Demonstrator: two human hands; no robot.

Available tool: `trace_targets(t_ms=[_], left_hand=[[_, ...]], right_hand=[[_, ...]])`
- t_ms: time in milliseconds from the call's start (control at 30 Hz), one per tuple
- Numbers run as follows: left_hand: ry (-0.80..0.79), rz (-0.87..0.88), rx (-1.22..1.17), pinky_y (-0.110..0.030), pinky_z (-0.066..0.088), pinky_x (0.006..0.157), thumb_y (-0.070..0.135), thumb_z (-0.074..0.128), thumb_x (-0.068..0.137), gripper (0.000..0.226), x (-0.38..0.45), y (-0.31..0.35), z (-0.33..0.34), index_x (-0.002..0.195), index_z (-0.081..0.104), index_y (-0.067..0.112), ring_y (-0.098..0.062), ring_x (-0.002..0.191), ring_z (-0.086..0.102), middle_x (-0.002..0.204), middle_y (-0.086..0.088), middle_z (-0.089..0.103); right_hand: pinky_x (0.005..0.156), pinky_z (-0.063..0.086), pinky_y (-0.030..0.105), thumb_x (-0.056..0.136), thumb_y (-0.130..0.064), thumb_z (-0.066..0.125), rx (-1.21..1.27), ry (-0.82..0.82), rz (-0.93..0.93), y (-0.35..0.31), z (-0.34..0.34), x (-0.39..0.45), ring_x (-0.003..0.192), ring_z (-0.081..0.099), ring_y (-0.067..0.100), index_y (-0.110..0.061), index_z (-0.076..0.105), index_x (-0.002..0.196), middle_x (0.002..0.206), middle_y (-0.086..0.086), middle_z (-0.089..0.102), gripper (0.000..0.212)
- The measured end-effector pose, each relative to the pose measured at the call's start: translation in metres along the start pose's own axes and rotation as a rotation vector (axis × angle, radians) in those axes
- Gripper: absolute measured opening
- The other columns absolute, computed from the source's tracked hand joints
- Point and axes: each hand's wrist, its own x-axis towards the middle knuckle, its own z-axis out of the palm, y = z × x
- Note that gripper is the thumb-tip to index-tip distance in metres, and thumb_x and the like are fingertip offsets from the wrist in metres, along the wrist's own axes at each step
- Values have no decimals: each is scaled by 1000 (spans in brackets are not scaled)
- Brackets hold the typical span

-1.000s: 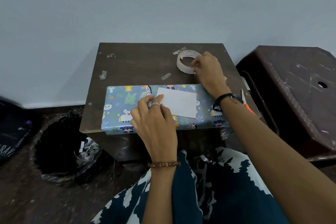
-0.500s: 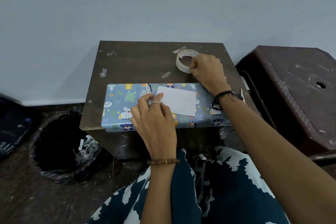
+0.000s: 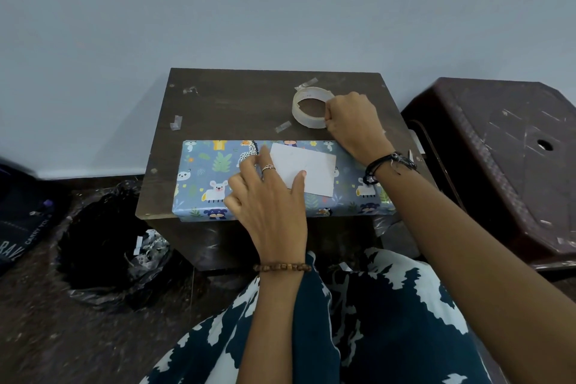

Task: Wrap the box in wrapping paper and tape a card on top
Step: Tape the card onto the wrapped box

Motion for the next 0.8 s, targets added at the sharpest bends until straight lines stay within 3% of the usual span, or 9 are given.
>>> trace_targets(t_ms=[100, 200, 333, 467, 533, 800], left_hand=[[-56, 0, 82, -40, 32, 77, 42, 68, 79, 61, 3, 6, -6, 124, 54, 3, -33, 93, 48, 112, -14, 52], [-179, -44, 44, -37, 25, 86, 43, 56, 88, 54, 8, 9, -10, 130, 46, 10, -27, 105, 42, 122, -9, 40], [-228, -93, -37, -36, 23, 93, 41, 59, 87, 49, 13, 10, -15, 125, 48, 14, -23, 110, 41, 122, -6, 38], [-227, -119, -72, -35, 22, 93, 40, 62, 84, 50, 14, 10, -16, 125, 47, 15, -22, 111, 42, 123, -4, 38], [-225, -119, -68, -34, 21, 92, 41, 62, 85, 51, 14, 10, -16, 126, 46, 17, -20, 112, 41, 124, -3, 36], [-238, -89, -36, -36, 22, 88, 42, 60, 86, 53, 13, 11, -17, 130, 47, 15, -22, 112, 40, 125, -4, 37]], right_hand=[[63, 36, 35, 84, 0, 46, -19, -23, -8, 2, -2, -3, 89, 58, 40, 2, 65, 95, 97, 20, 64, 22], [64, 38, 36, 85, 0, 47, -20, -58, -7, 5, -4, -7, 92, 57, 41, 3, 64, 98, 96, 22, 64, 22], [67, 43, 37, 85, -3, 47, 68, -91, 28, 7, -4, -14, 102, 54, 41, -1, 62, 92, 96, 19, 64, 16], [64, 40, 32, 87, -16, 57, 142, -47, -35, 7, -5, -18, 86, 56, 27, -13, 63, 90, 99, 5, 58, 7], [63, 37, 31, 84, -24, 64, 177, -53, -60, 8, -6, -17, 83, 52, 23, -15, 59, 92, 98, 3, 51, 13], [57, 29, 34, 89, -8, 47, 141, 102, -156, -3, 5, 7, 83, 54, 31, -4, 55, 101, 104, 12, 54, 15]])
